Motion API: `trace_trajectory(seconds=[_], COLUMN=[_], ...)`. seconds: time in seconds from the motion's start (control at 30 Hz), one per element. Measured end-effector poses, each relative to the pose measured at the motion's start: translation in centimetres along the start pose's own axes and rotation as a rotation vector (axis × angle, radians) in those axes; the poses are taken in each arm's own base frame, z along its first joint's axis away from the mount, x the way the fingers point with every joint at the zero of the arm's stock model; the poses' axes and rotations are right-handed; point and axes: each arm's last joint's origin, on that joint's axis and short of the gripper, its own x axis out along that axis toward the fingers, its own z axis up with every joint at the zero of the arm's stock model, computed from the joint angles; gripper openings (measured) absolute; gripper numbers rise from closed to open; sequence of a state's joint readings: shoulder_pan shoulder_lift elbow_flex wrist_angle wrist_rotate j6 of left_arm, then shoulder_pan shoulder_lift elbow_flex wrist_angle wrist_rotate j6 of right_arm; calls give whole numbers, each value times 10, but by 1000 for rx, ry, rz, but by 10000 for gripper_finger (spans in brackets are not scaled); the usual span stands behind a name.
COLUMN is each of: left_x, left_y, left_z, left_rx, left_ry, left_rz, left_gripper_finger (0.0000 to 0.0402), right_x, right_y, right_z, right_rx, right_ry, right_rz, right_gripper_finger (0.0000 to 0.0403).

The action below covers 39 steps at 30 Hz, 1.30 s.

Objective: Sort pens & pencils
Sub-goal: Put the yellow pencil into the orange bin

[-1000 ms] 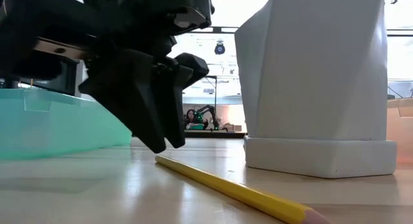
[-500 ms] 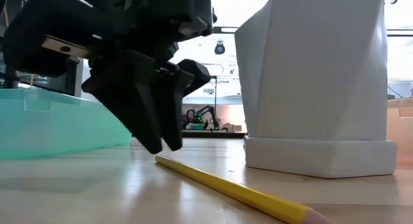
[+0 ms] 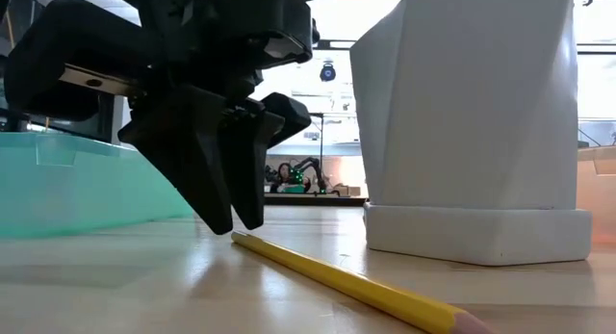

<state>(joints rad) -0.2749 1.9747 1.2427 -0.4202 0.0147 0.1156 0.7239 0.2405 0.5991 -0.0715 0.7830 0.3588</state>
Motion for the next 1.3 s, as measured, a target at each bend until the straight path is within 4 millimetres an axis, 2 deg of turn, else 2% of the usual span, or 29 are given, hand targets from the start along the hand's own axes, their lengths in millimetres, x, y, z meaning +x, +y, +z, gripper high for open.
trace_trajectory(seconds=[0.77,1.3], left_x=[0,8], left_y=[1,1], left_z=[0,-2], left_rx=[11,-7], left_ry=[2,19], left_rz=[19,14], left_gripper_finger=[110,110], right_x=[0,0], right_y=[0,0], right_z=[0,0], right_rx=[1,0], right_ry=[0,1], right_rz=[0,0], right_gripper_finger=[103,103])
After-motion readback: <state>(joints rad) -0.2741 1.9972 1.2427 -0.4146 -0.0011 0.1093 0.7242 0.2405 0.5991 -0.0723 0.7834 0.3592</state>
